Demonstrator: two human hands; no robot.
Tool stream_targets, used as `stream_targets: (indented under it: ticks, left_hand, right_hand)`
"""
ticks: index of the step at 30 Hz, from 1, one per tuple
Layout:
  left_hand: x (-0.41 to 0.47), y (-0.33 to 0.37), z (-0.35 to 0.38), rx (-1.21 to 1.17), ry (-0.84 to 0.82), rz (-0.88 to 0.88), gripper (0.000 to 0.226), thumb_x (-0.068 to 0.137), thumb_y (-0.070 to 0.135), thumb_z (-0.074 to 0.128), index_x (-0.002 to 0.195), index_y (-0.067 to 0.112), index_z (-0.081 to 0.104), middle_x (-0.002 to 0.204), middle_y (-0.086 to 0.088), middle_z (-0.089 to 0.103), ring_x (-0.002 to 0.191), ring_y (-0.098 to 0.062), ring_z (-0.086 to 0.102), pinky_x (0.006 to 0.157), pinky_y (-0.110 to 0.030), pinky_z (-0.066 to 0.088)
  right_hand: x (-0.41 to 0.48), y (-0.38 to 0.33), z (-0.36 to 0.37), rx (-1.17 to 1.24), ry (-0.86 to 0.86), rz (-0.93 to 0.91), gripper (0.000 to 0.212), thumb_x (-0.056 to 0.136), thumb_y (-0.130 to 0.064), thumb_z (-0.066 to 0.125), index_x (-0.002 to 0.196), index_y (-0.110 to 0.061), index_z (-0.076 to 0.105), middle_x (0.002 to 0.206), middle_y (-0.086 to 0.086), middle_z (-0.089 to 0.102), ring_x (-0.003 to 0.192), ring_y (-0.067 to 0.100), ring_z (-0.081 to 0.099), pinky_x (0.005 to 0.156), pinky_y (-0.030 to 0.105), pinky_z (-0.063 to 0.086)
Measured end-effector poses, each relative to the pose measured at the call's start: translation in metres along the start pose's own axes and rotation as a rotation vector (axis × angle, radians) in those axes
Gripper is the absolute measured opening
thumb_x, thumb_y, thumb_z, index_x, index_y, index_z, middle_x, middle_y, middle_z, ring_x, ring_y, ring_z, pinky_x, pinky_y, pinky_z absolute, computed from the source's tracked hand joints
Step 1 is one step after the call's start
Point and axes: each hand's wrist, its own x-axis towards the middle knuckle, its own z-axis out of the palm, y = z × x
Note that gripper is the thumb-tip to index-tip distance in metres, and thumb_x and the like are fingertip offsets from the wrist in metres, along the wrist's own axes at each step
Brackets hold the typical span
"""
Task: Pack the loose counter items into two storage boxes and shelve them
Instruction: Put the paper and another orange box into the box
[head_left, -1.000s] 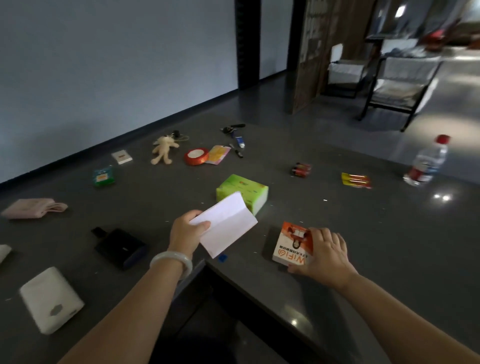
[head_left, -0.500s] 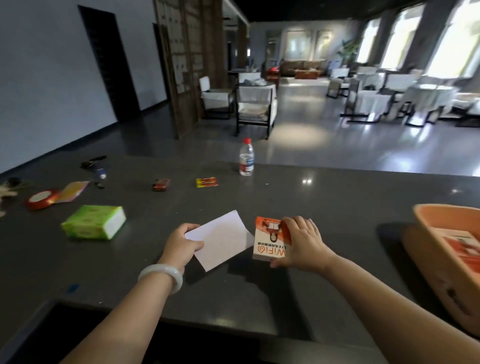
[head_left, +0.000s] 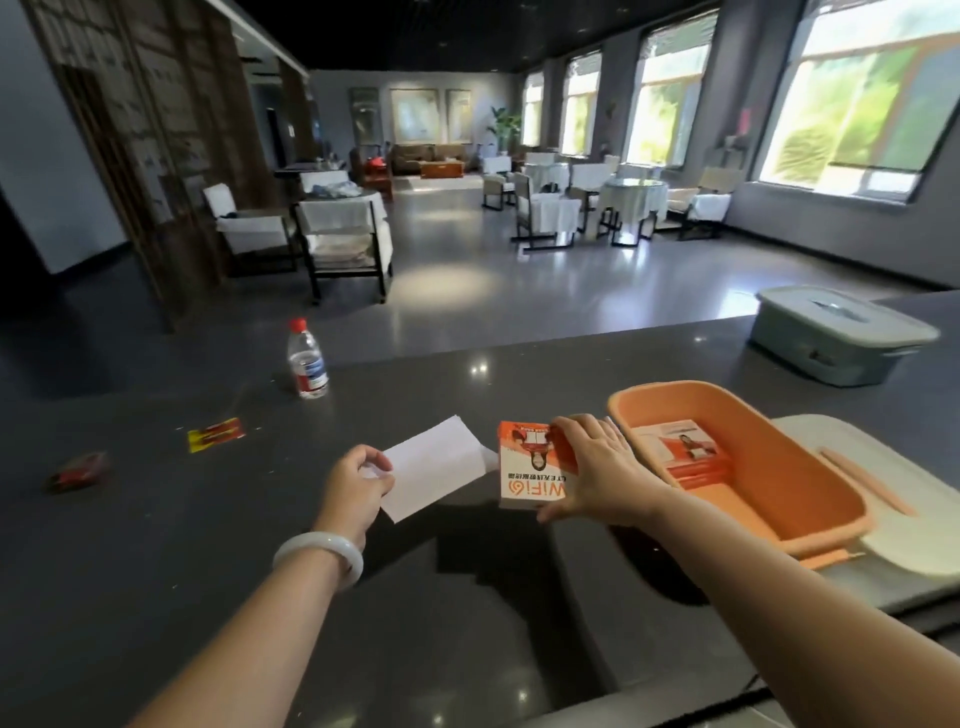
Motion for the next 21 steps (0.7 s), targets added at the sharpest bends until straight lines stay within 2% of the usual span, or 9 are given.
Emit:
stream_targets:
  ticks: [5, 10, 13, 15, 19, 21]
  left_hand:
    - [0.024, 0.027, 0.056, -0.067, -0.062, 0.047, 0.019, 0.097, -0.001, 0.049, 0.1, 0.007, 0.065, 0.106, 0.001, 0.054, 0.102, -0.013, 0.046, 0.086, -0.029, 0.036]
    - [0.034, 0.041, 0.105, -0.102, -0.076, 0.065, 0.026, 0.095, -0.006, 0.044, 0.1, 0.008, 0.066, 0.108, -0.003, 0.06, 0.081, -0.003, 0.05, 0.066, -0.018, 0.038]
    - [0.038, 0.057, 0.134, -0.114, -0.077, 0.068, 0.027, 0.093, -0.007, 0.045, 0.098, 0.009, 0.066, 0.104, -0.002, 0.061, 0.077, -0.007, 0.051, 0.066, -0.023, 0.044]
    - [0.037, 0.067, 0.151, -0.103, -0.075, 0.06, 0.028, 0.092, -0.007, 0.045, 0.096, 0.011, 0.066, 0.102, -0.003, 0.062, 0.073, -0.012, 0.048, 0.072, -0.032, 0.048]
    - [0.034, 0.082, 0.183, -0.08, -0.052, 0.063, 0.029, 0.092, -0.006, 0.047, 0.096, 0.013, 0.068, 0.104, -0.002, 0.062, 0.084, -0.016, 0.051, 0.073, -0.028, 0.042]
    - [0.028, 0.089, 0.198, -0.079, -0.026, 0.047, 0.03, 0.09, -0.007, 0.046, 0.094, 0.014, 0.068, 0.104, -0.003, 0.064, 0.084, -0.017, 0.049, 0.079, -0.035, 0.045]
  right_hand:
    - [0.002, 0.05, -0.03, -0.003, 0.051, 0.117, 0.114, 0.058, -0.066, 0.077, 0.148, -0.023, 0.022, 0.149, -0.001, 0.028, 0.143, 0.023, 0.02, 0.121, 0.047, 0.01]
    - [-0.003, 0.106, -0.051, -0.002, 0.06, 0.184, 0.112, 0.058, -0.068, 0.077, 0.147, -0.026, 0.021, 0.149, -0.003, 0.028, 0.141, 0.023, 0.022, 0.119, 0.049, 0.015]
    - [-0.003, 0.139, -0.063, 0.013, 0.067, 0.197, 0.11, 0.06, -0.068, 0.076, 0.146, -0.028, 0.021, 0.148, -0.004, 0.029, 0.139, 0.02, 0.025, 0.118, 0.048, 0.019]
    - [-0.002, 0.162, -0.068, 0.021, 0.049, 0.199, 0.109, 0.06, -0.066, 0.078, 0.146, -0.029, 0.022, 0.148, -0.005, 0.029, 0.138, 0.019, 0.025, 0.118, 0.046, 0.021]
    - [0.004, 0.211, -0.072, 0.052, 0.012, 0.139, 0.11, 0.059, -0.064, 0.079, 0.147, -0.027, 0.024, 0.146, -0.004, 0.031, 0.139, 0.019, 0.025, 0.12, 0.046, 0.013]
    - [0.009, 0.233, -0.073, 0.049, -0.011, 0.088, 0.111, 0.059, -0.064, 0.079, 0.147, -0.025, 0.025, 0.145, -0.003, 0.033, 0.138, 0.02, 0.025, 0.12, 0.046, 0.013]
